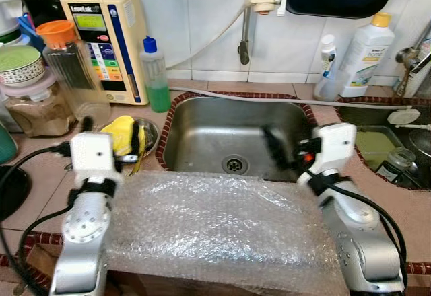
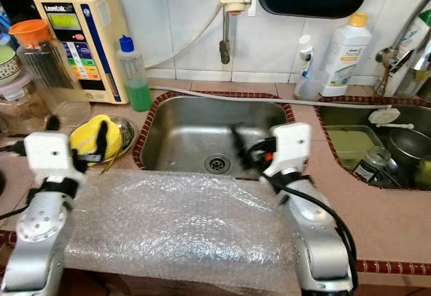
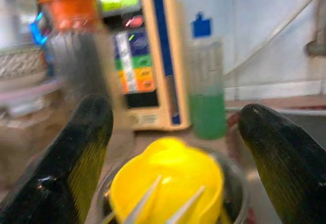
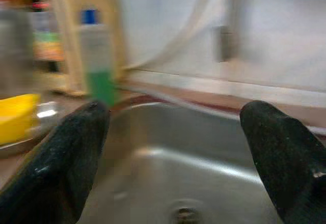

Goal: Kitchen organization

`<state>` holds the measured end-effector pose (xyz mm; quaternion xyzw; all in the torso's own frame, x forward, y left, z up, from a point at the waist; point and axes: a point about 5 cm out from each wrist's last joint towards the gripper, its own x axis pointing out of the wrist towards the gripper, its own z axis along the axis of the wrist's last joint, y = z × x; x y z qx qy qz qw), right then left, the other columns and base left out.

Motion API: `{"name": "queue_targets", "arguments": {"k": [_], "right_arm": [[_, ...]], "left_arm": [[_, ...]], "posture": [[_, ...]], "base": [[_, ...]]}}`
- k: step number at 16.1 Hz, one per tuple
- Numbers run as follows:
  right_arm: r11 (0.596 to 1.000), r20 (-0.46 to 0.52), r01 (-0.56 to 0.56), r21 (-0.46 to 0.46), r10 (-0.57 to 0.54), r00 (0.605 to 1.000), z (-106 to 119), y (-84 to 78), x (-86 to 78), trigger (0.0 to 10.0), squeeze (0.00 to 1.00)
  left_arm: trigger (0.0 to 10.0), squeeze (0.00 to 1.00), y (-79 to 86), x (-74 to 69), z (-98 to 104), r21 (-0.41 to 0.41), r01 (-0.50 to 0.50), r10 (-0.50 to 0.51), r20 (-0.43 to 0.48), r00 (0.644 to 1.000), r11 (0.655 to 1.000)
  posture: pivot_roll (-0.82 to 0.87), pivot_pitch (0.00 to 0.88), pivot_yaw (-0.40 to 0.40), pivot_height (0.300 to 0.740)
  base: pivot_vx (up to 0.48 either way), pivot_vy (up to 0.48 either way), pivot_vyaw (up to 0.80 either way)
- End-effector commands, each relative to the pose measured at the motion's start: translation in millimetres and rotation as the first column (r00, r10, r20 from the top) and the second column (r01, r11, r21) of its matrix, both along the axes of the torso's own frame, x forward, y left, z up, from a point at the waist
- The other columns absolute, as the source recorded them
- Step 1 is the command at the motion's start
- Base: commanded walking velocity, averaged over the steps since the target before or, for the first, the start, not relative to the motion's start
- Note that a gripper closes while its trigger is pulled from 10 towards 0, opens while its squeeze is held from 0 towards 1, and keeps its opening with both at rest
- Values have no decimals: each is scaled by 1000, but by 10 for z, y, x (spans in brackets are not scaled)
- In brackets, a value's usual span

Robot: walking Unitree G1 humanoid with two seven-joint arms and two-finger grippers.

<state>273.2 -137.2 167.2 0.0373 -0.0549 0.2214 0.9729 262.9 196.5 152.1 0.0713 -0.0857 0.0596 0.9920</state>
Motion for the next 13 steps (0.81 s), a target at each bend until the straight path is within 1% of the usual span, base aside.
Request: {"name": "queue_targets", "arguments": {"k": [1, 2, 4, 5, 7, 8, 10, 11, 12, 13], "right_arm": [[997, -15, -80, -7, 79, 997, 6, 50, -52, 10000, 0], [995, 3, -68, -66, 69, 998, -10, 34, -61, 10000, 0], [998, -3, -49, -47, 48, 999, -20, 12, -46, 10000, 0], [998, -1, -30, -47, 30, 1000, -16, -1, -39, 10000, 0], [999, -2, -24, -40, 24, 1000, -10, -8, -41, 10000, 0], [999, -1, -17, -40, 17, 1000, -5, -15, -41, 10000, 0], [1000, -13, 6, -30, -6, 1000, -13, -37, -30, 10000, 0], [1000, -31, 15, -10, -16, 999, -24, -50, -22, 10000, 0], [1000, -50, 29, -13, -29, 998, -41, -64, -10, 10000, 0], [1000, -56, 26, -16, -27, 998, -49, -59, -10, 10000, 0]], "left_arm": [[10000, 0, 116, -34, -88, -13, -67, 66, -52, 996, 998], [10000, 0, 152, -44, -125, -20, -83, 81, -66, 995, 996], [10000, 0, 141, -44, -122, -26, -83, 81, -66, 995, 996], [10000, 0, 89, -45, -102, -18, -60, 59, -55, 997, 998], [10000, 0, 56, -37, -80, -11, -40, 40, -43, 998, 999], [10000, 0, 27, -28, -62, -3, -28, 27, -35, 999, 1000], [10000, 0, 18, -16, -90, -8, -21, 21, -54, 998, 1000], [10000, 0, 11, -7, -129, -21, -13, 12, -77, 997, 1000], [10000, 0, -25, 18, -177, -65, 25, -31, -99, 995, 998], [10000, 0, -83, 43, -201, -89, 69, -78, -110, 991, 994]], "posture": [[39, 0, 26, 740], [39, 0, 26, 740], [39, 0, 26, 740], [42, 0, 23, 740], [42, 0, 24, 740], [43, 0, 25, 740], [41, 0, 26, 740], [40, 0, 27, 740], [41, 0, 27, 740], [41, 0, 27, 740]], "base": [[0, 0, 0], [0, 0, 0], [0, 0, 0], [0, 0, 800], [0, 0, 675], [0, 0, 0], [0, 0, 0], [0, 0, 0], [0, 0, 0], [0, 0, 0]]}}
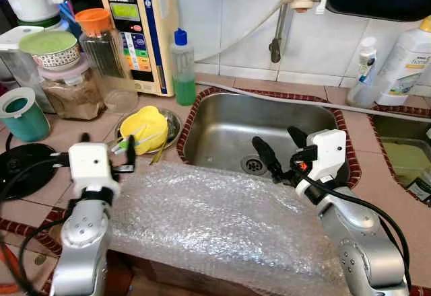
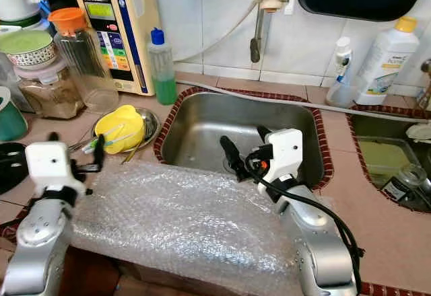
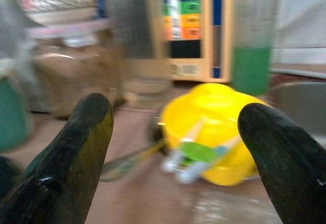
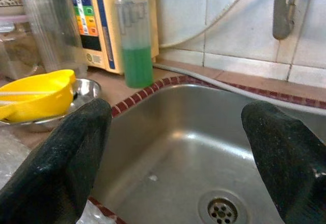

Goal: Kitchen organization

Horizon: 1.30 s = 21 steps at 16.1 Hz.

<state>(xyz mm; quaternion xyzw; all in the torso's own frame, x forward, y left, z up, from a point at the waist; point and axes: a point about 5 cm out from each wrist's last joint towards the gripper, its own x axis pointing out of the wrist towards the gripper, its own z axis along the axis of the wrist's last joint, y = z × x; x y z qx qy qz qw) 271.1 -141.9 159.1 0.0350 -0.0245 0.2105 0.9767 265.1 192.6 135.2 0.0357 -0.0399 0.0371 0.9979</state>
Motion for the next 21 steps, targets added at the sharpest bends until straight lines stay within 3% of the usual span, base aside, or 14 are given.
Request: {"name": "queue_targets", "arguments": {"k": [1, 5, 7, 10, 16, 17, 18, 19, 21], "right_arm": [[1000, 1, -4, 2, 4, 1000, 26, 6, 7, 10000, 0], [999, 39, 27, -41, -25, 999, 35, 36, 5, 10000, 0], [1000, 32, -5, -7, 6, 999, 38, 55, -27, 10000, 0], [998, 18, -51, -41, 52, 998, 8, 129, -55, 10000, 0], [985, 8, -174, -9, 174, 985, 11, 229, -121, 10000, 0], [975, -6, -220, -19, 220, 975, -4, 251, -157, 10000, 0], [974, -9, -226, -27, 226, 974, -15, 248, -167, 10000, 0], [974, -10, -226, -26, 225, 974, -17, 241, -163, 10000, 0], [974, -10, -223, -25, 223, 975, -19, 241, -161, 10000, 0]], "left_arm": [[10000, 0, -99, 40, -44, -29, 64, -65, -29, 997, 998], [10000, 0, -219, 100, -119, -65, 122, -126, -64, 990, 990], [10000, 0, -148, 135, -92, -53, 84, -87, -45, 995, 995], [10000, 0, -92, 156, -44, -42, 73, -74, -33, 997, 996], [10000, 0, -50, 196, -178, -102, 67, -80, -124, 989, 992], [5020, 0, -52, 209, -187, -107, 70, -83, -128, 988, 992], [3765, 0, -55, 220, -192, -115, 74, -89, -126, 988, 991], [0, 0, -63, 234, -187, -118, 82, -96, -123, 988, 990], [0, 0, -65, 270, -175, -133, 90, -106, -115, 988, 987]], "posture": [[42, 0, 28, 740], [37, 0, 32, 740], [37, 0, 32, 740], [27, 0, 64, 740], [38, 0, 77, 740], [37, 0, 76, 740], [37, 0, 75, 740], [34, 0, 74, 740], [32, 0, 74, 740]], "base": [[0, 0, 0], [0, 0, 0], [0, 0, 0], [0, 0, 0], [0, 0, 0], [0, 0, 0], [0, 0, 0], [0, 0, 0], [0, 0, 0]]}}
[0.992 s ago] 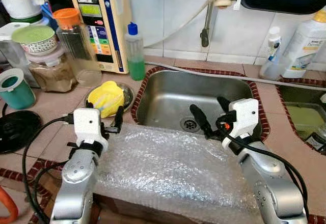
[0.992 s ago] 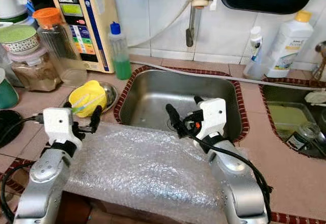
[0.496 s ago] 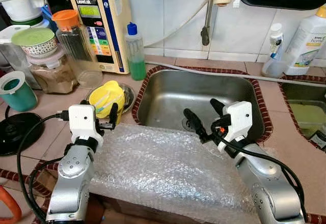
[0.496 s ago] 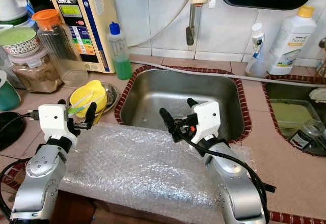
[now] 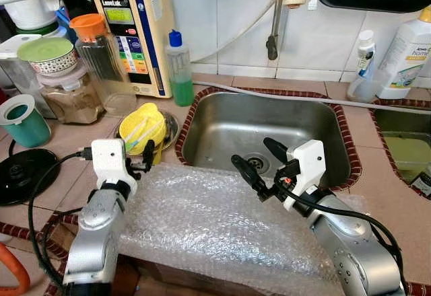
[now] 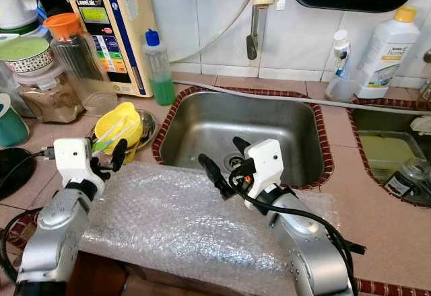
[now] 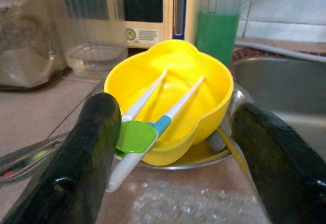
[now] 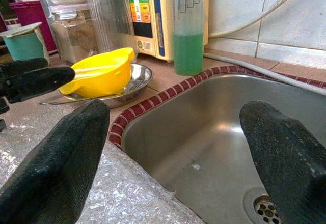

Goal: Kitchen organization

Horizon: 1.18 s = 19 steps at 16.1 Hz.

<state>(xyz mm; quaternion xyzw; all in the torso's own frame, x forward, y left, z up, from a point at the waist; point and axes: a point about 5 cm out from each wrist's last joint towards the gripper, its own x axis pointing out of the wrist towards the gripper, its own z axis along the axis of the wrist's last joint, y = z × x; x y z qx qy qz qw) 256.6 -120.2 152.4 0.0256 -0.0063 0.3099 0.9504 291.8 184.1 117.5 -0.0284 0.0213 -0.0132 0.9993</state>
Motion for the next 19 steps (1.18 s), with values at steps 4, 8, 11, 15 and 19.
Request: {"name": "queue_targets", "arguments": {"k": [4, 8, 11, 15, 19], "right_arm": [[1000, 10, -23, 1, 23, 1000, 42, 13, -31, 10000, 0], [997, -15, -75, 18, 75, 997, 32, 31, -76, 10000, 0], [982, -53, -185, 40, 187, 981, 16, 84, -162, 10000, 0], [977, -56, -211, 39, 213, 975, 37, 63, -170, 10000, 0], [978, -57, -209, 29, 210, 976, 51, 32, -151, 10000, 0]], "left_arm": [[0, 0, 18, 64, 43, -9, -3, 3, 14, 1000, 1000], [0, 0, 61, 57, 104, -2, -43, 43, 36, 998, 999], [0, 0, 42, 32, 117, 8, -47, 46, 36, 998, 999], [0, 0, 35, -23, 83, 14, -61, 61, 26, 998, 998], [0, 0, 23, -74, 95, 28, -75, 75, 27, 997, 997]], "posture": [[21, 0, 79, 740], [19, 0, 77, 740], [20, 0, 75, 740], [20, 0, 65, 740], [21, 0, 62, 740]], "base": [[0, 0, 0], [0, 0, 0], [0, 0, 0], [0, 0, 0], [0, 0, 0]]}}
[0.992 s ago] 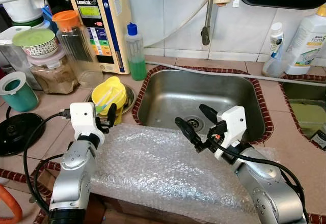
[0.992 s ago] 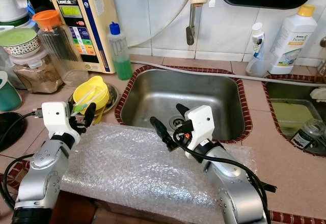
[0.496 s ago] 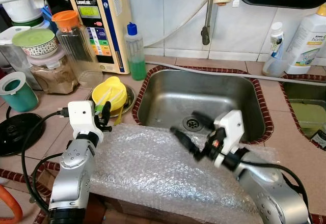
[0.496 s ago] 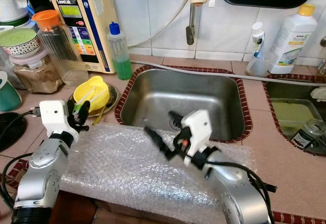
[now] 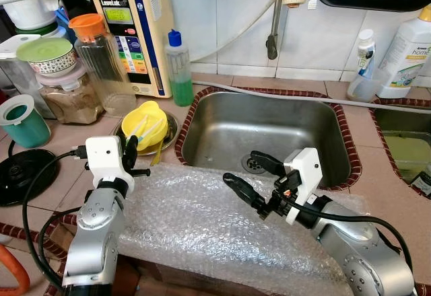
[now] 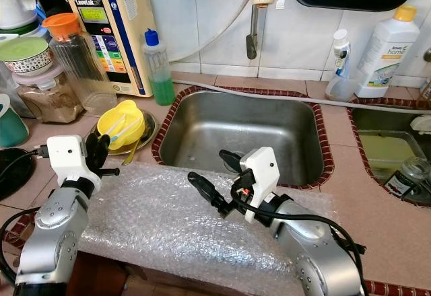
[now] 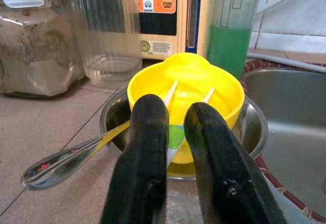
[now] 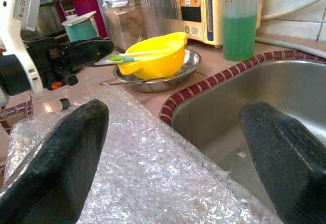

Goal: Kitchen organization

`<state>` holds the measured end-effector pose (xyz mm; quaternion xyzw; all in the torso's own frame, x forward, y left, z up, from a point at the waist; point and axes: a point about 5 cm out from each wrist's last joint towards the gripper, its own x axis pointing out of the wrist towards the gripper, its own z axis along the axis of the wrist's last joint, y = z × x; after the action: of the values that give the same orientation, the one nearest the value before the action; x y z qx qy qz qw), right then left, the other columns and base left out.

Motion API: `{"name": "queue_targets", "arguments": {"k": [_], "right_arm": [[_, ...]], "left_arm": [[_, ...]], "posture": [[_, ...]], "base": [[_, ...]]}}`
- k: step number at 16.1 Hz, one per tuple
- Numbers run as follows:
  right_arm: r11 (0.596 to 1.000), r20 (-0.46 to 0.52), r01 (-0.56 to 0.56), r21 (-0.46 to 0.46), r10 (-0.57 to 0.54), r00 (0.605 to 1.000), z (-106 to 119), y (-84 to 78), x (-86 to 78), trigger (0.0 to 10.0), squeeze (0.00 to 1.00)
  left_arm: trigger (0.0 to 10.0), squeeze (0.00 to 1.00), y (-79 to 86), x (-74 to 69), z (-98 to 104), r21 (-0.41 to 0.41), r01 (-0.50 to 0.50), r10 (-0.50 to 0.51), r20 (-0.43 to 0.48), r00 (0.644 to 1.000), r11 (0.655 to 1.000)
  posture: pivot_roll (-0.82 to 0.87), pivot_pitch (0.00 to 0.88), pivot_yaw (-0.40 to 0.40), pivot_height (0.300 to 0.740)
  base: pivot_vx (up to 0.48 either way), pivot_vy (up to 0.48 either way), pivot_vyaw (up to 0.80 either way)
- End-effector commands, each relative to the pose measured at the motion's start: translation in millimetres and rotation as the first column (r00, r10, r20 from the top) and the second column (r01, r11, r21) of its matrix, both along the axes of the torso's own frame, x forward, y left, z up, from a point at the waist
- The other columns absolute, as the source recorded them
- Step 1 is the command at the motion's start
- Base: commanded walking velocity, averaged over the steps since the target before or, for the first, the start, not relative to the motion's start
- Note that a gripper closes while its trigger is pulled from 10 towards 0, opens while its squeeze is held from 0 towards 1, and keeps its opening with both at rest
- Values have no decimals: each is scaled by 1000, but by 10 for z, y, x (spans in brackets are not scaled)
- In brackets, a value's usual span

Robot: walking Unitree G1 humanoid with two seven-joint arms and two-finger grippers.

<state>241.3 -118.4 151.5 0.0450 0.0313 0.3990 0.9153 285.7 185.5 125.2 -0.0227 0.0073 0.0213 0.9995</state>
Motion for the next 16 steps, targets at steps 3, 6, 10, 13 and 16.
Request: {"name": "queue_targets", "arguments": {"k": [3, 6, 10, 13, 16], "right_arm": [[1000, 16, -22, 2, 22, 1000, 51, 16, -7, 10000, 0], [1000, 14, -20, 0, 20, 1000, 47, 10, -5, 10000, 0], [1000, 15, -13, -1, 13, 1000, 46, 5, 15, 10000, 0], [1000, 20, -2, -11, 2, 1000, 38, -6, 18, 10000, 0], [1000, 21, -1, -18, 2, 1000, 26, -2, 13, 10000, 0]], "left_arm": [[0, 0, 31, -20, 46, 13, -12, 12, 8, 1000, 1000], [0, 0, 26, -16, 86, 11, -15, 15, 19, 1000, 1000], [0, 0, -7, 11, 234, 21, -13, 11, 93, 996, 1000], [10000, 400, 56, -22, 365, 84, -43, 28, 169, 985, 996], [10000, 1000, 116, -63, 278, 50, -76, 68, 146, 987, 996]], "posture": [[21, 0, 62, 740], [22, 0, 59, 740], [20, 0, 59, 740], [19, 0, 62, 740], [20, 0, 61, 740]], "base": [[0, 0, 0], [0, 0, 0], [0, 0, 0], [0, 0, 0], [0, 0, 0]]}}
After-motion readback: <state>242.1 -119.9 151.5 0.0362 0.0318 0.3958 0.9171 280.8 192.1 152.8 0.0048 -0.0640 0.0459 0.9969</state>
